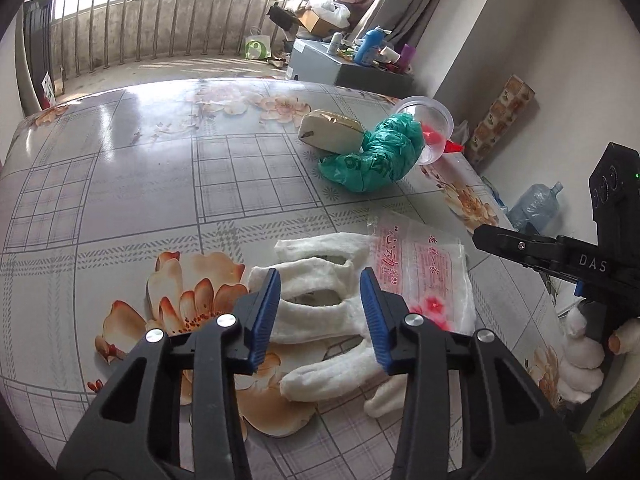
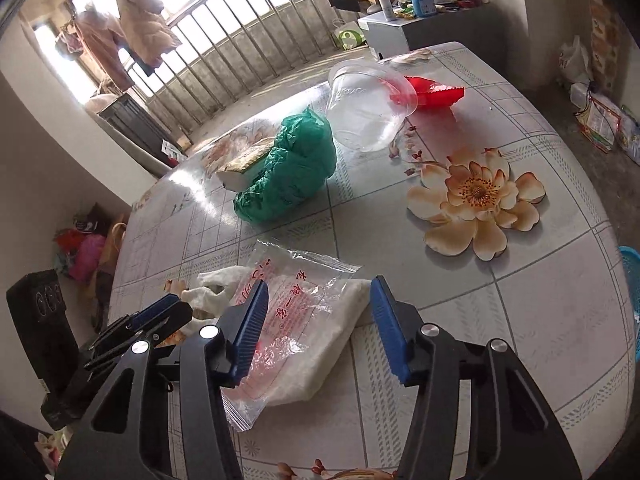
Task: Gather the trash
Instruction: 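Grasp the white gloves with the left tool while the right tool grasps the clear printed plastic bag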
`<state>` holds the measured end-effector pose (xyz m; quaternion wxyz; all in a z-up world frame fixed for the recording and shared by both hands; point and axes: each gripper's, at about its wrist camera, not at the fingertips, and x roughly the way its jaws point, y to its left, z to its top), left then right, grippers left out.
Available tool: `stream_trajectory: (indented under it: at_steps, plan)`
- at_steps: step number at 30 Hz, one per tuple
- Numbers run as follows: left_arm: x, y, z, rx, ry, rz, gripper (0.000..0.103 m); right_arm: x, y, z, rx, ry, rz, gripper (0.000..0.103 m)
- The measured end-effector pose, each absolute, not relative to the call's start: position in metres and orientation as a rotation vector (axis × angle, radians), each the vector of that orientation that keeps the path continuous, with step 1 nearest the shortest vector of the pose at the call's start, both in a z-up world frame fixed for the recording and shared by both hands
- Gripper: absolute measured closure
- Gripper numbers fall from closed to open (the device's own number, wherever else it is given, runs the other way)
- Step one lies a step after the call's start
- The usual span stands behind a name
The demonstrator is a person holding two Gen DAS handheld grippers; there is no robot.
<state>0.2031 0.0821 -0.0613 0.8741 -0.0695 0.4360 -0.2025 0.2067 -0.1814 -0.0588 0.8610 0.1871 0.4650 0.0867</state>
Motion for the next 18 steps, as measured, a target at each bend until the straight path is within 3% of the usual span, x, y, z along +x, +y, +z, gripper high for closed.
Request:
stream_trajectory:
  at_steps: [7, 18]
  plan:
    - [0.202, 0.084, -0.068, -0.149, 0.928, -0.407, 0.074, 0.238, -0.189, -0.083, 0.455, 1.039, 0.193, 0.056]
    - [0.198, 0.083, -0.070, -0.127, 0.923, -0.371, 0.091, 0.237, -0.177, -0.086, 0.411, 1.051, 0.208, 0.077]
